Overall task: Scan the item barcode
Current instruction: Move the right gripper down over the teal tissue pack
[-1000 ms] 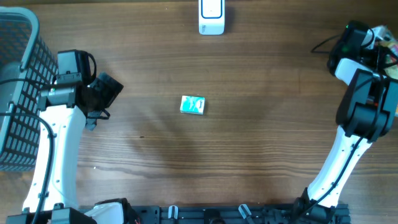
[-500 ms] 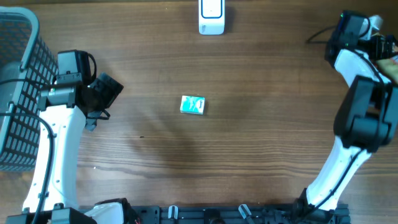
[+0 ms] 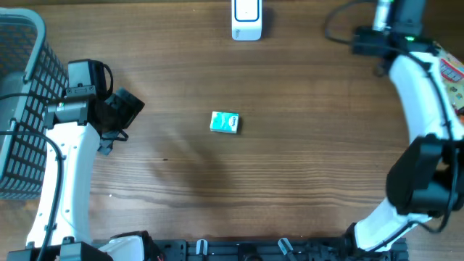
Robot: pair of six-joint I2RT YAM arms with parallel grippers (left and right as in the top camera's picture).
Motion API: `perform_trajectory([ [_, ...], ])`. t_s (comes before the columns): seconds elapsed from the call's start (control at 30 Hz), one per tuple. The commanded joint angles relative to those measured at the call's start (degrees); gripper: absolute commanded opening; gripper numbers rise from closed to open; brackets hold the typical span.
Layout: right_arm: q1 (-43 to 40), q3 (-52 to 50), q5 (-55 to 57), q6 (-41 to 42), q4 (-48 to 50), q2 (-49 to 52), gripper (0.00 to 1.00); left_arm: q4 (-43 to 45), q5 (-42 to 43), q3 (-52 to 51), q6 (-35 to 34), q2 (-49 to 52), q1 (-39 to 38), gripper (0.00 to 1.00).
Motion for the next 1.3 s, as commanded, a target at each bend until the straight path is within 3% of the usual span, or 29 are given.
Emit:
perform_trajectory([
  [0.0,12.0,0.4,-13.2,5.6,-4.9,-3.1,1.00,-0.2,-0.8,1.0,1.0,0.4,0.1,1.00],
  [0.17,23.3,0.3,-30.0,-3.0,-11.2,-2.8,0.99,-0.3,-0.8,1.0,2.8,0.4,0.1,1.00],
  [0.4,37.7,0.0,-24.8,-14.7,-16.2,-2.5,0.99,-0.6,-0.8,1.0,3.7,0.4,0.1,1.00],
  [0.5,42.6,-2.9,-21.0,-17.7,-15.7,-2.4,0.93,-0.6,-0.8,1.0,3.7,0.4,0.1,1.00],
  [0.67,46.6,-9.0,-19.3,-18.2,-9.4,-2.2,0.81,-0.7,-0.8,1.0,3.7,0.4,0.1,1.00],
  [0.8,47.5,-13.1,-13.8,-17.6,-4.0,-1.5,0.66,-1.0,-0.8,1.0,3.8,0.4,0.1,1.00],
  [0.97,47.5,-14.8,-10.3,-17.8,-1.5,0.7,0.72,-1.1,-0.8,1.0,3.7,0.4,0.1,1.00],
  [1.27,47.4,-14.8,-9.0,-20.5,0.6,8.9,0.67,-1.1,-0.8,1.0,3.7,0.4,0.1,1.00],
])
